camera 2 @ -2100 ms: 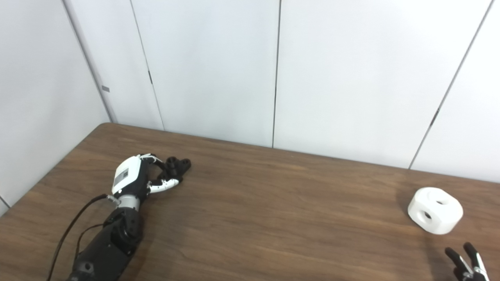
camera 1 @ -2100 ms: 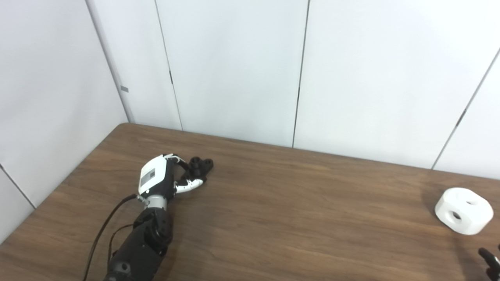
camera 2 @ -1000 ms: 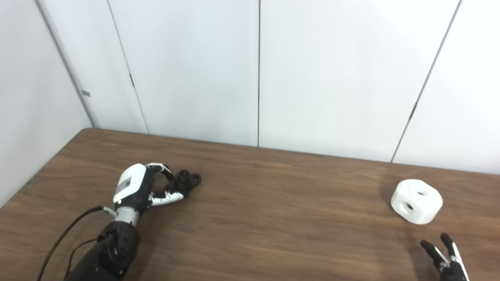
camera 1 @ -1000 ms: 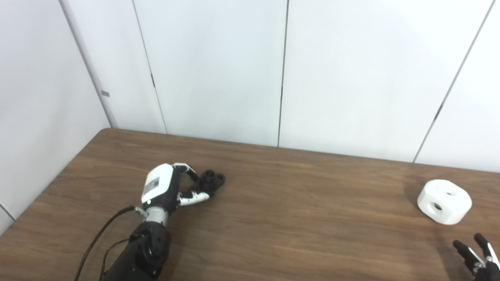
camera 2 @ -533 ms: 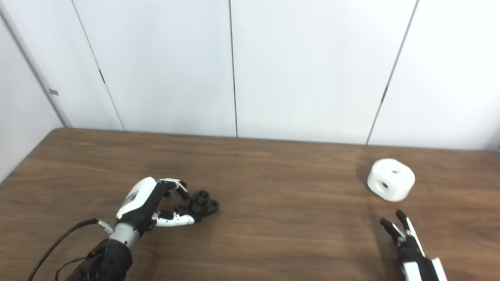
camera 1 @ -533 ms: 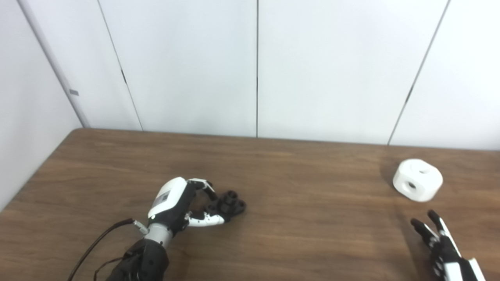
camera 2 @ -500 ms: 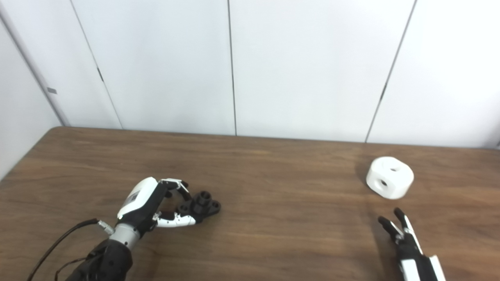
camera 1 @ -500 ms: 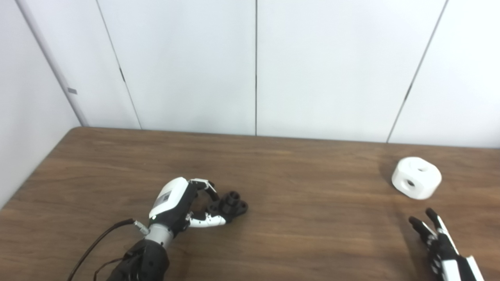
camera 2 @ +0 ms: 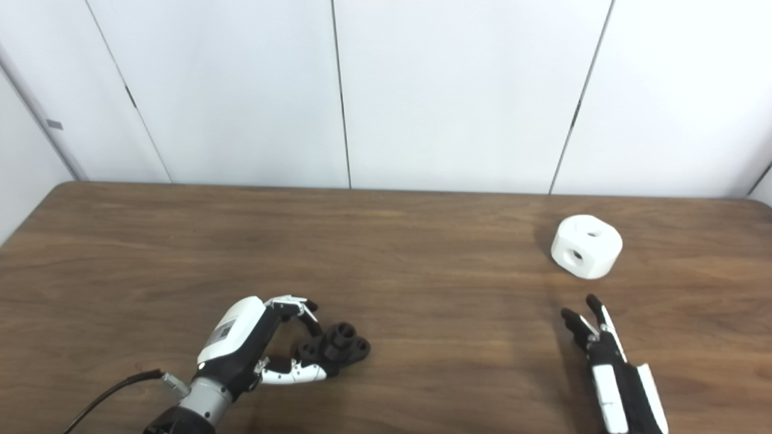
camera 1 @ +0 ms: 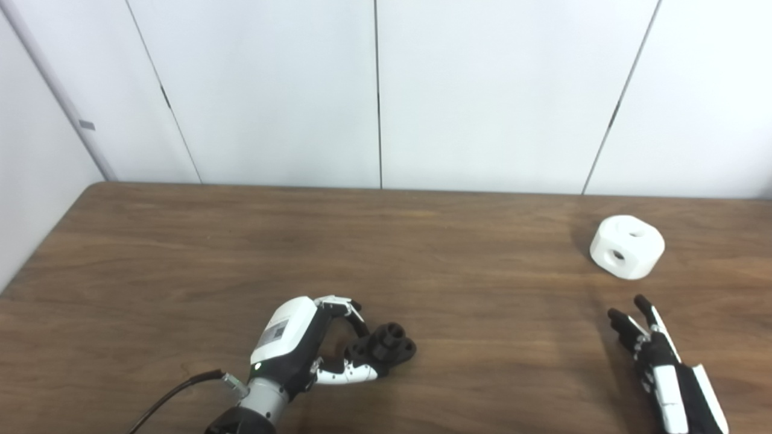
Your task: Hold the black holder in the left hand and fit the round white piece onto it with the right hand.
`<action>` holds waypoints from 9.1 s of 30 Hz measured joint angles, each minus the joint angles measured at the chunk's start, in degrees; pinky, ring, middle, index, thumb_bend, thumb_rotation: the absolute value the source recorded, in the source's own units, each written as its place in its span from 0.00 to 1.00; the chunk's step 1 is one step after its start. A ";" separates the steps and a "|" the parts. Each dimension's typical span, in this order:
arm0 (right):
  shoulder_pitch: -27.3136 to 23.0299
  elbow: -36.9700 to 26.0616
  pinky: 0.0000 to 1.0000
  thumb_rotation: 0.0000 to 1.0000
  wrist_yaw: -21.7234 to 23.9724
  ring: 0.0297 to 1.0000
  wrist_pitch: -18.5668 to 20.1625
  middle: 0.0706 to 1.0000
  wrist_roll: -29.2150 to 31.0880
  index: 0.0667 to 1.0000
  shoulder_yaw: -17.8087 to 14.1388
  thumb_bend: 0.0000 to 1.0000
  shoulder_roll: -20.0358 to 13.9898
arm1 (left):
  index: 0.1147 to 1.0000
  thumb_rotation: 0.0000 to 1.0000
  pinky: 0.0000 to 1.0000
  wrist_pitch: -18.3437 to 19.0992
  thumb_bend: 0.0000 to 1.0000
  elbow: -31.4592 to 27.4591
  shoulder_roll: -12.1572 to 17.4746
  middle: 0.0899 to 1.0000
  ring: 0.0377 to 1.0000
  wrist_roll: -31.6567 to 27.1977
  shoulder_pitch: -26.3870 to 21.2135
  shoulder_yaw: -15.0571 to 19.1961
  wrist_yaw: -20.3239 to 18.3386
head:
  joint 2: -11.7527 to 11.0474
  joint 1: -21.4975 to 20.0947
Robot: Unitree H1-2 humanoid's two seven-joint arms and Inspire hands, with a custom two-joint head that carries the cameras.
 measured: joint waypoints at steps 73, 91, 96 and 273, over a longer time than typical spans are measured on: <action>-5.16 -12.26 1.00 0.90 -5.21 0.99 13.99 0.95 -4.75 0.97 -1.62 0.60 -4.06 | 0.42 0.05 0.88 -31.09 0.52 19.98 1.71 0.75 0.87 2.69 -7.03 -5.37 4.65 | -2.72 -20.48; -22.80 -4.80 0.94 0.66 1.03 0.94 25.43 0.94 -17.69 0.97 -2.45 0.64 -16.65 | 0.42 0.05 0.86 -31.47 0.52 19.95 1.66 0.75 0.87 2.51 -6.88 -4.62 4.55 | -3.16 -20.57; -26.73 1.25 0.92 0.63 2.24 0.95 25.80 0.94 -18.95 0.96 -1.30 0.70 -18.77 | 0.42 0.05 0.85 -31.51 0.52 19.96 1.67 0.75 0.87 2.51 -6.84 -4.57 4.57 | -3.25 -20.74; -28.35 -27.20 0.88 0.14 48.77 0.97 28.86 0.82 -46.10 0.45 13.76 0.52 -10.00 | 0.42 0.05 0.85 -25.54 0.52 18.96 -3.92 0.76 0.84 8.40 -7.32 -8.00 4.29 | 1.23 -7.12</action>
